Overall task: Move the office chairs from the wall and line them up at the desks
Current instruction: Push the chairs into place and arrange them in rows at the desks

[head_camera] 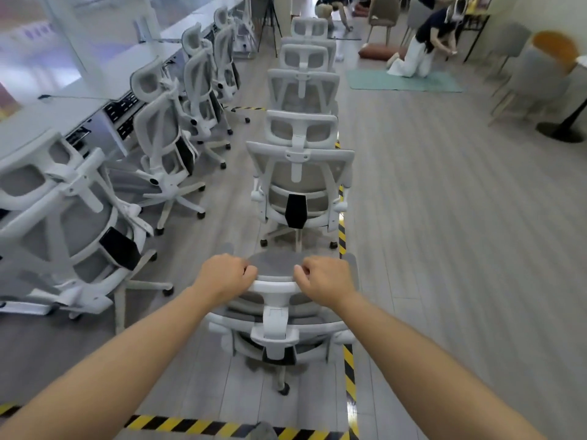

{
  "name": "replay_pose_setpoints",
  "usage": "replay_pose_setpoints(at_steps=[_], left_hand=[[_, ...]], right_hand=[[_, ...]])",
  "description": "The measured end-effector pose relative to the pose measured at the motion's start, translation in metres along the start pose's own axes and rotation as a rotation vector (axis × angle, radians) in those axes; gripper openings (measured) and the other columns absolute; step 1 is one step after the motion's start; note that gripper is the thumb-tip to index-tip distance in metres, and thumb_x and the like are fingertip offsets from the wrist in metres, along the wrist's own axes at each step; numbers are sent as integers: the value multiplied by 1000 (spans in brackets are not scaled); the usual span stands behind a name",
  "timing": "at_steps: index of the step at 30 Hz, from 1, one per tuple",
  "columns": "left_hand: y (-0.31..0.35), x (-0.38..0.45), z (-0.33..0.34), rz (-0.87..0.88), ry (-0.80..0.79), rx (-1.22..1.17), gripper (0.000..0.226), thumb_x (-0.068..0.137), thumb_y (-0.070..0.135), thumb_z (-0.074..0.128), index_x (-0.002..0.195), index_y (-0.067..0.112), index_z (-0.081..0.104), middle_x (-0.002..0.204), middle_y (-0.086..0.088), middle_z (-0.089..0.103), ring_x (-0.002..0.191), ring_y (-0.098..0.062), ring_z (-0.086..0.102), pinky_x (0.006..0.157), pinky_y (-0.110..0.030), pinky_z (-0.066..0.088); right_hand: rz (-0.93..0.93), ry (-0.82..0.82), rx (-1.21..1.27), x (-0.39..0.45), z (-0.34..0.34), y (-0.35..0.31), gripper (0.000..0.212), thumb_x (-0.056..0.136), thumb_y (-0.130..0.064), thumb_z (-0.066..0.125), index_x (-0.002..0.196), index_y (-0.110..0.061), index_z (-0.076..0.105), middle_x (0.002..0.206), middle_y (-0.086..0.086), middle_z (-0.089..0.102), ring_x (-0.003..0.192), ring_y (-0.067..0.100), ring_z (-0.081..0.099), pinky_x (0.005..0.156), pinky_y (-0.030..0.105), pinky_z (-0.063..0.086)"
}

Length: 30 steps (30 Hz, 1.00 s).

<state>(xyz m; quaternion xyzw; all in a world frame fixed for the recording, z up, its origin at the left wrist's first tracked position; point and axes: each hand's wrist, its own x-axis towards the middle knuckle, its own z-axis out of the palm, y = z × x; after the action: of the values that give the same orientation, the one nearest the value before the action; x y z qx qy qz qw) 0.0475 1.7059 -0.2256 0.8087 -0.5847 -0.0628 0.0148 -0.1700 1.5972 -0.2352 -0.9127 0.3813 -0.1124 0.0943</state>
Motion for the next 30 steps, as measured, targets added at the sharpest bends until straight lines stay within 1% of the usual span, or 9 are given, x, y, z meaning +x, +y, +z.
replay_pose_setpoints(at_steps=[6, 9, 11, 15, 19, 22, 25, 27, 30], left_hand=[[-26, 10, 3, -29, 48, -38, 41, 78, 41, 29, 60, 10, 49, 54, -5, 52, 52, -22, 44, 47, -31, 26], [-31, 18, 0, -58, 58, -32, 41, 83, 40, 33, 60, 11, 51, 52, -3, 49, 48, -16, 38, 45, -29, 24], [-31, 21, -2, -83, 65, -33, 42, 81, 40, 29, 57, 12, 48, 50, -1, 47, 48, -16, 40, 46, -30, 23], [-31, 29, -6, -181, 113, -4, 40, 81, 38, 26, 58, 14, 47, 50, 1, 42, 56, -22, 46, 48, -32, 21], [-24, 42, -5, -309, 119, 56, 42, 91, 35, 30, 65, 15, 55, 58, 1, 47, 62, -25, 52, 54, -33, 29], [-10, 54, 4, -422, 188, 21, 46, 86, 38, 23, 56, 13, 47, 48, 1, 40, 50, -24, 44, 50, -32, 32], [20, 66, 8, -539, 246, 23, 43, 85, 34, 27, 53, 12, 43, 43, 2, 31, 45, -19, 32, 47, -29, 22], [43, 73, 8, -618, 288, 35, 44, 86, 36, 28, 54, 12, 48, 45, 2, 32, 46, -20, 34, 46, -29, 15], [75, 86, 10, -691, 322, -2, 44, 88, 38, 25, 52, 16, 38, 47, -1, 41, 46, -22, 35, 53, -32, 19]], right_hand=[[-118, 13, 17, 37, 13, 0, 52, 88, -56, 23, 65, -19, 52, 64, -1, 55, 56, 18, 50, 48, 29, 22], [-162, -8, 26, 60, 17, 4, 51, 89, -56, 24, 68, -19, 51, 67, -1, 54, 57, 17, 51, 48, 31, 31], [-206, -26, 33, 75, 21, 6, 49, 91, -56, 24, 71, -20, 50, 66, -1, 53, 57, 18, 51, 49, 32, 33], [-352, -18, -25, 112, 26, 8, 48, 94, -53, 26, 70, -21, 51, 57, -2, 54, 53, 17, 51, 46, 30, 20], [-484, -25, -28, 153, 31, 18, 57, 92, -54, 23, 58, -19, 52, 49, -2, 52, 47, 18, 52, 44, 26, 16], [-594, -43, 8, 184, 38, 35, 57, 92, -53, 27, 54, -17, 50, 44, -3, 47, 42, 20, 48, 43, 25, 20], [-700, -70, 47, 212, 40, 56, 52, 92, -50, 33, 51, -18, 40, 40, -4, 40, 37, 20, 42, 42, 24, 19], [-765, -117, 39, 229, 36, 70, 51, 92, -51, 31, 53, -18, 39, 40, -2, 41, 38, 21, 42, 42, 25, 18], [-851, -155, 14, 251, 30, 90, 54, 90, -54, 22, 57, -17, 43, 44, 0, 40, 43, 20, 42, 43, 29, 18]])
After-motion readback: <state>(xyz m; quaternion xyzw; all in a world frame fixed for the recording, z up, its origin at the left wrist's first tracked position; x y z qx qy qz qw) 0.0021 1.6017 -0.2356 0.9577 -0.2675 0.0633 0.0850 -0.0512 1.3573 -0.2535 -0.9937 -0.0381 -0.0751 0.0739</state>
